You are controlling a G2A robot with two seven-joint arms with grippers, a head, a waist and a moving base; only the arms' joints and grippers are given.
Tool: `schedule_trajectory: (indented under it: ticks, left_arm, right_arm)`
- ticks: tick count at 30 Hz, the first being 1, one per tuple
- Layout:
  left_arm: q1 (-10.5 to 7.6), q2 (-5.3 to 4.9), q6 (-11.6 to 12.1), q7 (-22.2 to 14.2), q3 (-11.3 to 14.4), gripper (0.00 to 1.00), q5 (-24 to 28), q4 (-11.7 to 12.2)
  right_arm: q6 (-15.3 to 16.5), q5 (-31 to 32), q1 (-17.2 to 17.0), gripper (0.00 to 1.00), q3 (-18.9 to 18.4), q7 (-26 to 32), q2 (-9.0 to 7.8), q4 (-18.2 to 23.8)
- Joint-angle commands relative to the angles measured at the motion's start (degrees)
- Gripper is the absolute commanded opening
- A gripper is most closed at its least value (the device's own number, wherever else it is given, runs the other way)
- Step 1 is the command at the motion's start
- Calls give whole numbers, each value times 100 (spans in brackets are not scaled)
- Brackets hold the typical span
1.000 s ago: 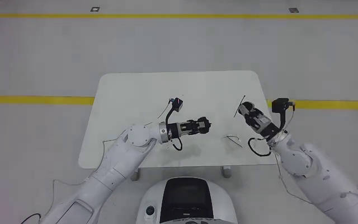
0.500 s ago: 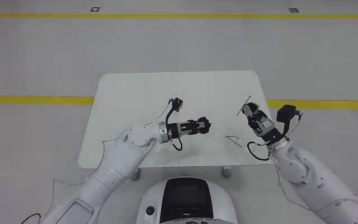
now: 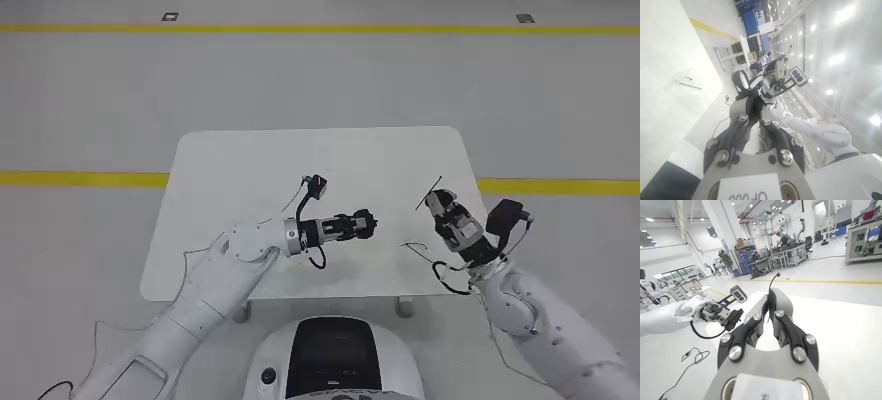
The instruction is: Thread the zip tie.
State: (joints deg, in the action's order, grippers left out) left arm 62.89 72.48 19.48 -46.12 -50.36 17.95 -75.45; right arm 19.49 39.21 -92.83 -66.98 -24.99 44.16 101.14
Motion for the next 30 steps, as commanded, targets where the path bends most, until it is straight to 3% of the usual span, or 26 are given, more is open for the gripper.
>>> schedule_trajectory:
  ticks: [1, 30]
  left_arm:
    - [0, 0, 0, 0, 0, 0, 0, 0]
    - [0, 0, 0, 0, 0, 0, 0, 0]
  right_arm:
    - [-1, 12, 17, 0, 10, -3, 23, -15]
    - [-1, 214, 23, 0, -83, 214, 270, -31]
